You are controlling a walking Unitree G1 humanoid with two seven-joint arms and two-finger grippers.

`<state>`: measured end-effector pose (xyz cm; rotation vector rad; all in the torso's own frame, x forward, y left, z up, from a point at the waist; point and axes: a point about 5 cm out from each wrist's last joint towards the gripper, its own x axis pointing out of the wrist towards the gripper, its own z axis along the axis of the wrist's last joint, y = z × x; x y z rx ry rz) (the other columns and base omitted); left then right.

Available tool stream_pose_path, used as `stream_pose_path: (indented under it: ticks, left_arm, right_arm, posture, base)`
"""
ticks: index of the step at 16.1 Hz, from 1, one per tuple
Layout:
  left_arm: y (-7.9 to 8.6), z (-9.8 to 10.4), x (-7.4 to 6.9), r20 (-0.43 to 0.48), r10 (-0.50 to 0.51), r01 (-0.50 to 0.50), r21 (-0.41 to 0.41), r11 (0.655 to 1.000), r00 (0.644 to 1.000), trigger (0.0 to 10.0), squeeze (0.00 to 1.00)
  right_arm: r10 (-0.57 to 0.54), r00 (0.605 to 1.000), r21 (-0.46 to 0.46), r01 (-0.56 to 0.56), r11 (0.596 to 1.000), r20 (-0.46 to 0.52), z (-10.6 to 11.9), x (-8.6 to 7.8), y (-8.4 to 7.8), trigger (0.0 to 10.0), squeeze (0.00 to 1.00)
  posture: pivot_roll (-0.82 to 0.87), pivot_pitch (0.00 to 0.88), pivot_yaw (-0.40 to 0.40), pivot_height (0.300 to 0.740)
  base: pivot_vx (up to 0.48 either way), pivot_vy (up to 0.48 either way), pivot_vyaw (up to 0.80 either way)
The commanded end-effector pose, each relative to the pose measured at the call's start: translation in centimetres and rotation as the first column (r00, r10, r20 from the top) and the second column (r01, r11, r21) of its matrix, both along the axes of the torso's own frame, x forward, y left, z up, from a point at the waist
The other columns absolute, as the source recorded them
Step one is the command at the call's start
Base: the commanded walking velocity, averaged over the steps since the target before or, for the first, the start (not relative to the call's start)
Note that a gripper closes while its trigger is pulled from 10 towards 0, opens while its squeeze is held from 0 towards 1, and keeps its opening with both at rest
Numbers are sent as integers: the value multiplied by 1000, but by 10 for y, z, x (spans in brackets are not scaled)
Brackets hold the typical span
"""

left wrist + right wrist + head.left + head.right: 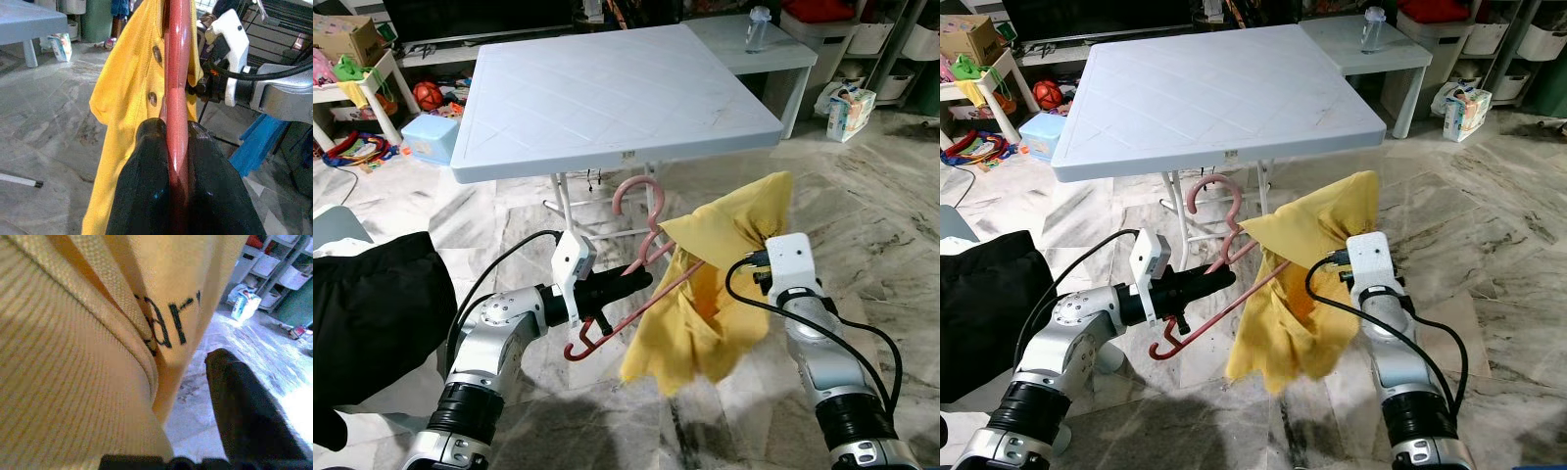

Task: Hang hanger

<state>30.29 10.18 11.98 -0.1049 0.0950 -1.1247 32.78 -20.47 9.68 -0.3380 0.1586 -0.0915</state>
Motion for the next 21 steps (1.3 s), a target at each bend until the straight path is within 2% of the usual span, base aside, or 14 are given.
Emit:
stream_pose_path:
  ticks: [1, 3, 4, 6, 8, 11, 12, 14, 16, 18, 19, 20, 21]
  left_arm:
    - [3, 0, 0, 38, 11, -12, 28, 1000, 999, 588, 0]
    - [6, -7, -1, 27, 43, -44, 44, 998, 999, 471, 0]
    - [8, -11, -3, 25, 54, -55, 62, 997, 998, 78, 0]
    - [11, -19, -3, 29, 87, -90, 110, 990, 996, 118, 0]
    - [15, -26, -2, 45, 103, -109, 178, 978, 994, 0, 0]
    - [17, -31, -6, 33, 71, -76, 215, 974, 997, 0, 0]
    - [18, -38, -16, 18, 16, -20, 256, 967, 1000, 0, 0]
    - [20, -42, -37, -6, -77, 76, 276, 958, 997, 0, 0]
    - [23, -45, -51, -24, -129, 130, 281, 951, 991, 0, 0]
    - [27, -44, -58, -6, -120, 117, 267, 956, 993, 0, 0]
    - [29, -37, -63, 9, -111, 106, 233, 967, 994, 0, 0]
    - [33, -34, -70, -14, -109, 109, 234, 966, 994, 0, 0]
    - [36, -37, -73, -30, -117, 121, 261, 958, 993, 0, 0]
  right_arm:
    - [-36, 997, 7, 35, 999, 74, 14, 4, -4, 0, 0]
    - [-89, 984, 2, 90, 996, 152, 30, 7, -12, 0, 0]
    - [-114, 973, -6, 118, 993, 200, 40, 9, -16, 0, 0]
    - [-156, 950, -23, 169, 985, 270, 58, 11, -23, 0, 0]
    - [-193, 932, -13, 207, 978, 307, 68, 13, -27, 0, 0]
    - [-210, 923, 3, 221, 975, 322, 76, 16, -28, 0, 0]
    - [-222, 920, 16, 229, 973, 322, 82, 22, -27, 0, 0]
    - [-235, 922, 19, 241, 970, 309, 84, 31, -24, 0, 0]
    - [-229, 927, 18, 235, 972, 296, 84, 36, -19, 0, 0]
    - [-227, 935, 1, 235, 972, 273, 78, 38, -17, 0, 0]
    - [-240, 937, -21, 254, 967, 253, 72, 37, -21, 0, 0]
    - [-294, 929, -16, 305, 952, 223, 63, 33, -33, 0, 0]
    - [-318, 924, -4, 326, 945, 210, 60, 32, -38, 0, 0]
  posture:
    - [-94, 41, 26, 740]
    - [-94, 41, 21, 740]
    - [-94, 41, 21, 740]
    - [-92, 36, 14, 740]
    - [-92, 34, 13, 740]
    - [-92, 31, 13, 740]
    - [-83, 30, 10, 740]
    - [-67, 32, 5, 740]
    - [-57, 38, 1, 740]
    - [-49, 40, 0, 740]
    - [-46, 42, 1, 740]
    - [-37, 46, -1, 740]
    - [-37, 46, -1, 740]
  base:
    - [0, 0, 0]
    - [0, 0, 0]
    - [0, 0, 0]
    - [0, 0, 0]
    - [0, 0, 0]
    - [0, 0, 0]
    - [0, 0, 0]
    - [0, 0, 0]
    - [0, 0, 0]
    - [0, 0, 0]
    - [0, 0, 0]
    - [0, 0, 0]
    - [0, 0, 0]
